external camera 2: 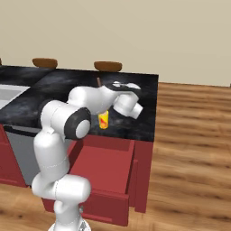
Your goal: Pick up the straw from the right drawer and put it inside the smoothie cup.
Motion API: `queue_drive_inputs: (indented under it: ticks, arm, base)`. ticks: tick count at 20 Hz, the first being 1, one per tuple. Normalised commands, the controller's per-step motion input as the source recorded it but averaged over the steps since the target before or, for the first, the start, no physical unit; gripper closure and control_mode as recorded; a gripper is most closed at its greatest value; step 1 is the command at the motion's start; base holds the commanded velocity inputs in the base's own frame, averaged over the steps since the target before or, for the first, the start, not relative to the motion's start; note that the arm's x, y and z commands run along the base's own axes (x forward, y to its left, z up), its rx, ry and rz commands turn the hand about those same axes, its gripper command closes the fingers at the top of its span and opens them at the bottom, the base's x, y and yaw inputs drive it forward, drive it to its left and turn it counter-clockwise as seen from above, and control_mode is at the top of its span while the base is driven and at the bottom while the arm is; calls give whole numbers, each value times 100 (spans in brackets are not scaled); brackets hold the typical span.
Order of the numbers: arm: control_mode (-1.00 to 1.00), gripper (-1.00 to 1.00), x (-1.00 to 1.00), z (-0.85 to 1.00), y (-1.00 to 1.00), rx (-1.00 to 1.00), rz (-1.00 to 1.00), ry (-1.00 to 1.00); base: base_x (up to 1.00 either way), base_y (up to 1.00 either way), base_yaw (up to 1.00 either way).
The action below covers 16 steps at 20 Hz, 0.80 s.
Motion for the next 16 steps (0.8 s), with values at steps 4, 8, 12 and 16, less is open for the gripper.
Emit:
queue_drive_inputs:
  ticks: [4,8,12,16]
  arm:
    - [-100,100,26,-12,17,1,1,12]
    - [-100,100,28,-15,13,2,3,14]
    - [-100,100,24,-26,3,5,6,7]
    - [-100,100,22,-27,0,6,8,0]
  base:
    - [0,0,0]
    - [0,0,0]
    - [0,0,0]
    - [0,0,0]
